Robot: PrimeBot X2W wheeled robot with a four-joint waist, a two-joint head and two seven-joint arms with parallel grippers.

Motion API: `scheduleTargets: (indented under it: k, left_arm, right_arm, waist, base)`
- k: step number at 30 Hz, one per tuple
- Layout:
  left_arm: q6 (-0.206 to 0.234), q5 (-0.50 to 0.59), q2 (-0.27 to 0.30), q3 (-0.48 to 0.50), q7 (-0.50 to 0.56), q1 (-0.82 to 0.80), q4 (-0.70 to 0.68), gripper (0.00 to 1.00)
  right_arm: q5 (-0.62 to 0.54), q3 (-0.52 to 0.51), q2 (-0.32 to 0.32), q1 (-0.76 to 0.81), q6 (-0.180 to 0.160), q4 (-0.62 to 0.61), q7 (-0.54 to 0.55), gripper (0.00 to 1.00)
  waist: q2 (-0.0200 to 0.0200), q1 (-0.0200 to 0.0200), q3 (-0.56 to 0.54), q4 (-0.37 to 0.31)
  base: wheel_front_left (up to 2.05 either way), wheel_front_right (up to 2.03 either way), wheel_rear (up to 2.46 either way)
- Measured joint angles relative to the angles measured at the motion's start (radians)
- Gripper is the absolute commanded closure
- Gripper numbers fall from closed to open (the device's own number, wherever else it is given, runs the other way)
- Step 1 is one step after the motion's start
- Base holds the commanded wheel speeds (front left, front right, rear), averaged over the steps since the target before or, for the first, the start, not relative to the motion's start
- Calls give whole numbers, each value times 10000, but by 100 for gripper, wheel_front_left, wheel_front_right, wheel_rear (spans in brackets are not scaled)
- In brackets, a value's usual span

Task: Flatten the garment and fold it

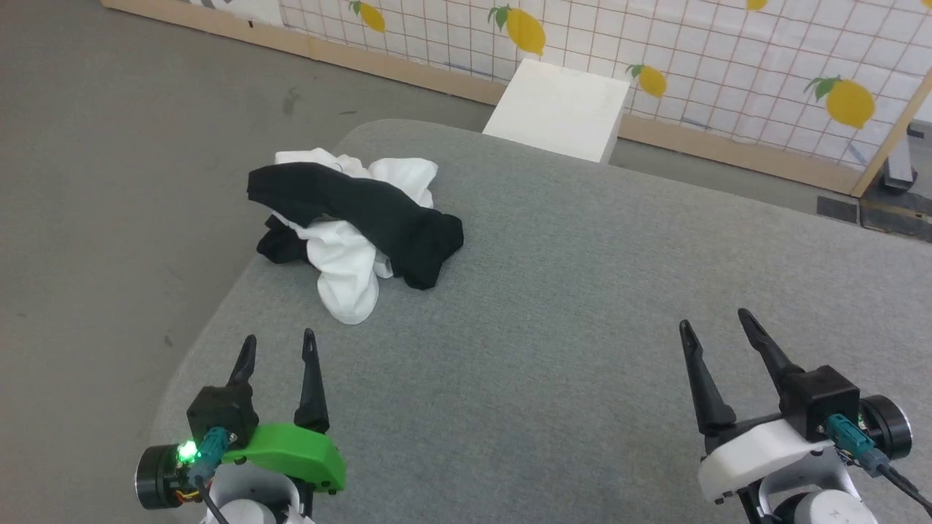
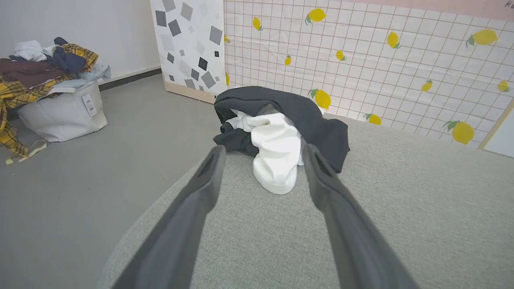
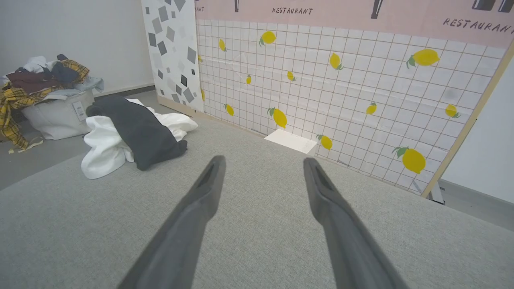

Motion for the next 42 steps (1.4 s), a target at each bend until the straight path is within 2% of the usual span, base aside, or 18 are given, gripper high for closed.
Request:
scheduleTargets:
  k: [26,37,42]
  left_arm:
    - [265,-316,-4,-119,-535,-114,437,0]
    - [314,-416,-8,-128,-746,-172,625,0]
    - [337,-545,-8,-109,-771,-180,663,0]
  right_arm:
    - [0,77,6,-30,0,109,-336,0]
    - [2,138,13,-188,0,224,-500,0]
    - [2,144,21,-199,0,244,-529,0]
  waist:
    - [0,0,80,944]
    - [0,0,39,1181]
    - [0,0,35,1089]
  base:
    - [0,0,0]
    - [0,0,0]
    - [0,0,0]
